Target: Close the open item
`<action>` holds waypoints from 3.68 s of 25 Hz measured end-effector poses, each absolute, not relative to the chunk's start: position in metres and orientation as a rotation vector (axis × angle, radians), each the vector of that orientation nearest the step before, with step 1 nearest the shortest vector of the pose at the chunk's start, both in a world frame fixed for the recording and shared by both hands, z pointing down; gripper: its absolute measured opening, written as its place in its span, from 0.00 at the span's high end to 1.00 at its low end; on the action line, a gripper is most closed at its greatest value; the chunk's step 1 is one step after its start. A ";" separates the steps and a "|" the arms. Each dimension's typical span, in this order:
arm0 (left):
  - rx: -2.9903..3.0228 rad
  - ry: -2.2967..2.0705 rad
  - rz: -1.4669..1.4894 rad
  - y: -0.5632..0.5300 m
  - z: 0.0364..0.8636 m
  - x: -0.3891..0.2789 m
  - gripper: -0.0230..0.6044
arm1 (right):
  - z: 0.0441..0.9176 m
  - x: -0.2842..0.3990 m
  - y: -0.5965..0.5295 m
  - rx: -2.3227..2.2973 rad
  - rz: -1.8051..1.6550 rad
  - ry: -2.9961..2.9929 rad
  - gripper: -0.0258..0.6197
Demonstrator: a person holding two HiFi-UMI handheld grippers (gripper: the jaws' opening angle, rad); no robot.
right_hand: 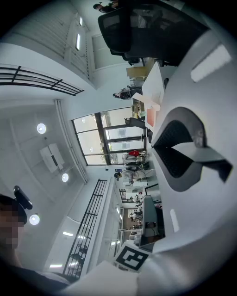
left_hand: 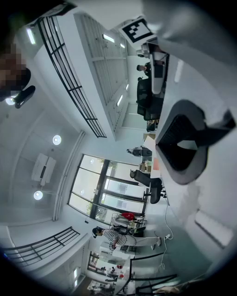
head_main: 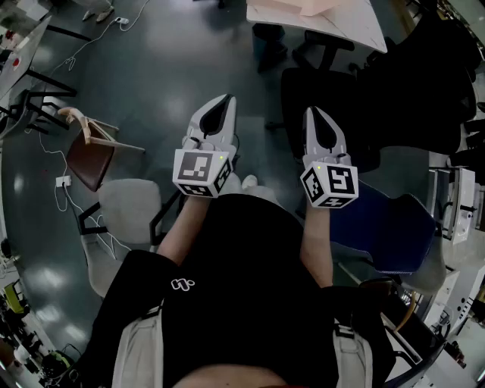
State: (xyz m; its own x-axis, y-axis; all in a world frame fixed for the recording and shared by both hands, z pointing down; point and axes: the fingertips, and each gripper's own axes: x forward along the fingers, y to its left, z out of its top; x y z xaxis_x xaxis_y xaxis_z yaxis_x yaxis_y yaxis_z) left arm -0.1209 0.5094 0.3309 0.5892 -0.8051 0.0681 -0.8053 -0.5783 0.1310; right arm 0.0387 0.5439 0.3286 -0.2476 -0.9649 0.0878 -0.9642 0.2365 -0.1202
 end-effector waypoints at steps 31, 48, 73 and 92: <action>2.687 -1.328 0.011 0.419 0.337 -0.084 0.98 | 0.335 0.078 0.449 -1.924 -0.247 2.416 0.96; 2.671 -1.304 0.117 0.147 0.361 -0.081 0.98 | 0.359 0.079 0.178 -1.908 -0.324 2.404 0.96; 2.800 -0.939 0.194 -0.108 0.357 0.021 0.98 | 0.347 0.149 -0.053 -2.141 -0.360 2.238 0.96; 2.810 -0.672 0.340 -0.092 0.399 0.120 0.98 | 0.393 0.256 -0.005 -2.357 -0.525 1.974 0.81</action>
State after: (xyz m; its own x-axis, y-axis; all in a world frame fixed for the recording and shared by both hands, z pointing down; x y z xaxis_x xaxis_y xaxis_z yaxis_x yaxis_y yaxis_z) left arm 0.1198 -0.0922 0.3990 0.8676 -0.4136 0.2761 -0.4675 -0.8676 0.1693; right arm 0.2565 -0.0045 0.3931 0.1424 -0.9602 0.2404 -0.9527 -0.1989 -0.2299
